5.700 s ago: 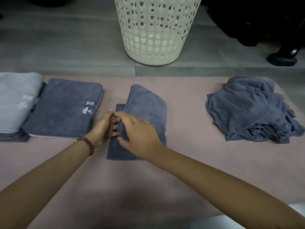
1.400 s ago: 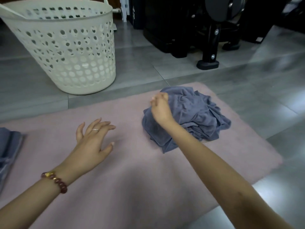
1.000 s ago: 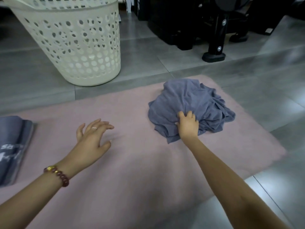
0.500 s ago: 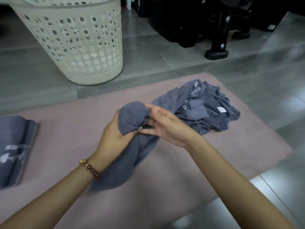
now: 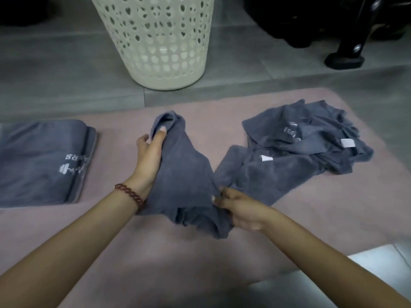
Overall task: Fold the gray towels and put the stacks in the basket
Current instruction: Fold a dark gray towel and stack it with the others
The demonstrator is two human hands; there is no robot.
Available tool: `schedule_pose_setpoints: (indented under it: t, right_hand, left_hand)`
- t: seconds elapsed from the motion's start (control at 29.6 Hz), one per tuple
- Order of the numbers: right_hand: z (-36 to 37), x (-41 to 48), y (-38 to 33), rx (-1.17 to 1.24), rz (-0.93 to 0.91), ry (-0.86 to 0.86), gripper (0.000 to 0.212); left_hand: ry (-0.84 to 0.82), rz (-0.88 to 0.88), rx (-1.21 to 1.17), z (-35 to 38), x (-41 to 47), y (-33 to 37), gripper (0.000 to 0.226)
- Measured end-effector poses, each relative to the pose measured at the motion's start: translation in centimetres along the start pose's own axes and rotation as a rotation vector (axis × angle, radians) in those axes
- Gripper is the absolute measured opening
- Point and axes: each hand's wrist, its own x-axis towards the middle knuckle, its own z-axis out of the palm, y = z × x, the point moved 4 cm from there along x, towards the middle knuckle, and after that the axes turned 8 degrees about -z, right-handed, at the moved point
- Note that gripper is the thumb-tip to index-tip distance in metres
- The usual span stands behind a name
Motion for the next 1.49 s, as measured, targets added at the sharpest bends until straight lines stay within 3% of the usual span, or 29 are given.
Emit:
schedule_pose_setpoints:
  t: [0.03,0.1,0.17,0.24,0.3,0.37,0.47,0.57,0.64,0.78,0.85,0.91,0.95,1.01,1.12,1.18,1.22,1.32,1.35,1.42,1.49]
  right_hand:
    - [0.1,0.3,-0.9,0.158,-0.007,0.041,0.020]
    - [-1.0,1.3,-2.2,0.229,-0.054,0.213,0.020]
    - [-2.7,2.5,-2.6,0.046,-0.077,0.378,0.016]
    - [-4.9,3.1,-2.0,-0.280,0.024,0.480,0.018]
    - [-6.3,2.8,-0.8,-0.580,0.186,0.413,0.016]
    - [-7.0,2.0,0.4,-0.656,0.240,0.360,0.026]
    - [-7.0,0.9,1.8,-0.558,0.191,0.421,0.046]
    - [-6.6,0.2,2.3,-0.463,0.085,0.558,0.039]
    - [-6.7,-0.3,1.1,-0.569,-0.049,0.659,0.038]
    - [-6.9,0.4,-2.1,-0.802,-0.337,0.646,0.074]
    - [-7.3,2.5,-3.4,-1.042,-0.346,0.592,0.083]
    - [-7.9,4.8,-3.8,-1.329,-0.206,0.512,0.074]
    - [-8.6,5.9,-3.7,-1.401,-0.144,0.475,0.059]
    - [-9.8,7.3,-4.4,-1.278,-0.158,0.480,0.017]
    - [-10.7,6.5,-6.4,-0.602,-0.269,0.498,0.023]
    - [-10.8,5.0,-7.5,-0.217,-0.329,0.473,0.011]
    - [-10.7,4.0,-7.8,-0.122,-0.343,0.454,0.005]
    - [-10.1,1.6,-8.0,0.015,-0.339,0.342,0.039]
    - [-9.8,1.0,-7.9,0.054,-0.339,0.312,0.043]
    - [-9.2,0.0,-8.0,0.144,-0.355,0.301,0.029]
    - [-8.8,-0.5,-8.2,0.269,-0.375,0.335,0.023]
  left_hand:
    - [-0.079,-0.073,-0.035,-0.3,0.2,-0.3,0.082]
    - [-0.226,-0.146,-0.051,0.1,0.2,-0.8,0.062]
    - [-0.353,-0.163,0.153,1.0,-0.5,-1.7,0.034]
    - [-0.355,-0.122,0.351,1.3,-1.2,-3.2,0.035]
    - [-0.330,-0.078,0.468,1.4,-1.1,-5.0,0.041]
    - [-0.329,-0.021,0.541,1.7,-1.1,-6.2,0.043]
    - [-0.377,0.165,0.738,2.1,-0.8,-7.1,0.058]
    - [-0.338,0.269,0.801,2.3,-0.1,-7.3,0.071]
    - [-0.278,0.308,0.842,2.5,0.6,-7.1,0.072]
    - [-0.237,0.330,0.953,3.3,2.6,-6.5,0.056]
    - [-0.292,0.325,0.975,3.8,3.2,-6.4,0.051]
    - [-0.434,0.348,0.988,4.3,3.2,-6.7,0.032]
    - [-0.511,0.340,1.025,4.4,3.0,-7.1,0.023]
    - [-0.597,0.274,1.143,4.3,2.2,-8.2,0.017]
    - [-0.472,0.263,1.197,3.4,2.2,-8.6,0.005]
    - [-0.283,0.367,1.139,2.6,2.3,-7.2,0.012]
    - [-0.198,0.474,1.097,2.5,2.3,-6.1,0.021]
    - [-0.128,0.761,1.025,3.1,1.7,-2.8,0.061]
    - [-0.145,0.772,1.012,3.6,1.6,-2.1,0.070]
    - [-0.234,0.726,1.061,4.8,1.7,-1.6,0.082]
    - [-0.334,0.699,1.185,6.2,1.7,-2.4,0.079]
